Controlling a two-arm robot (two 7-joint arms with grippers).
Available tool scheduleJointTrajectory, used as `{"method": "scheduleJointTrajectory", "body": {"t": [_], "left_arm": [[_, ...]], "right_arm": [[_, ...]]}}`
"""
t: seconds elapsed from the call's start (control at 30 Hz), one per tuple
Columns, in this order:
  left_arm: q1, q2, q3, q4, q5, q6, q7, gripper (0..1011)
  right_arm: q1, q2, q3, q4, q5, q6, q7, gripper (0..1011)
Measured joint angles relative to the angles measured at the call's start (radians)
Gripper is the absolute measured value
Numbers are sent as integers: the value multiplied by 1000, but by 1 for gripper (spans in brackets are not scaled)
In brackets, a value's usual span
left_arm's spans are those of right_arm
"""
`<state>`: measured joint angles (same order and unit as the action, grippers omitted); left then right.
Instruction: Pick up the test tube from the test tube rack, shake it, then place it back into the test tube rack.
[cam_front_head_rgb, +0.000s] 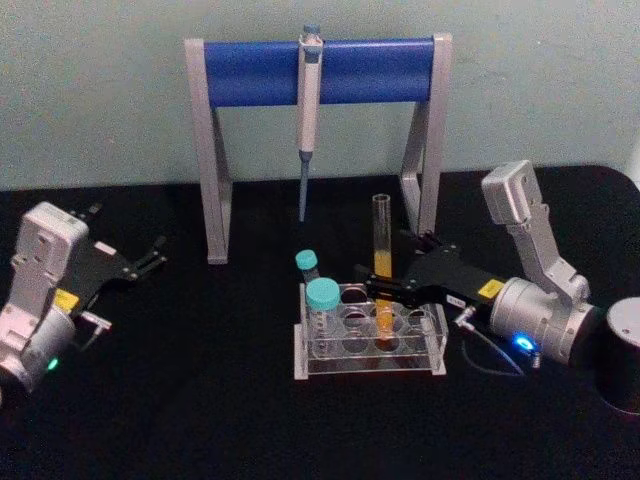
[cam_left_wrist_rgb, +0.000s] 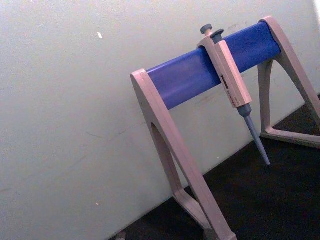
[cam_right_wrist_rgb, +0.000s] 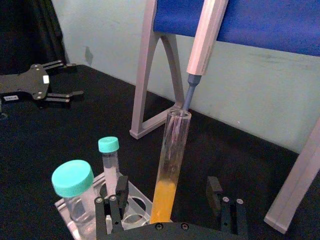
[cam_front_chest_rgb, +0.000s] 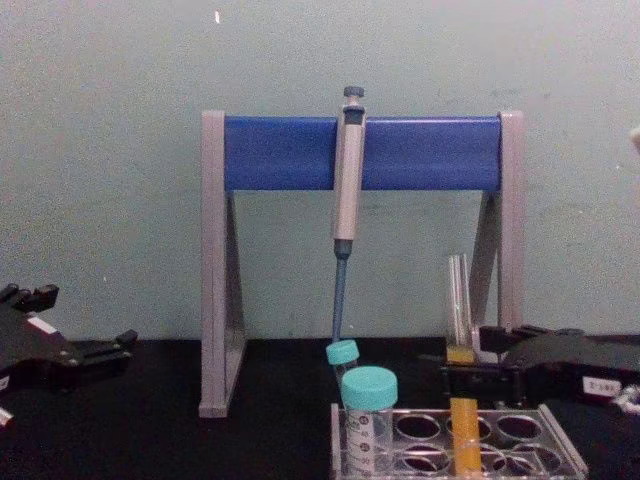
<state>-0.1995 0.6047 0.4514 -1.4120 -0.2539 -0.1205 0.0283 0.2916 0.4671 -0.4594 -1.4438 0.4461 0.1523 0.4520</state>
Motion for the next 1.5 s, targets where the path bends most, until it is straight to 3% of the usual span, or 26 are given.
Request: {"method": "scheduleJointTrajectory", "body": {"t": [0.33,0.9,1.2,1.5], "left_arm": [[0,0,0,0,0,0,0,1001],[0,0,0,0,0,0,0,1001],[0,0,0,0,0,0,0,1001],[0,0,0,0,0,0,0,1001]], "right_arm": [[24,-32,-5,35,-17,1,1,1000],[23,-31,-5,33,-16,1,1,993],[22,-30,-4,32,-15,0,1,800],[22,-30,-4,32,-14,0,1,500]]}}
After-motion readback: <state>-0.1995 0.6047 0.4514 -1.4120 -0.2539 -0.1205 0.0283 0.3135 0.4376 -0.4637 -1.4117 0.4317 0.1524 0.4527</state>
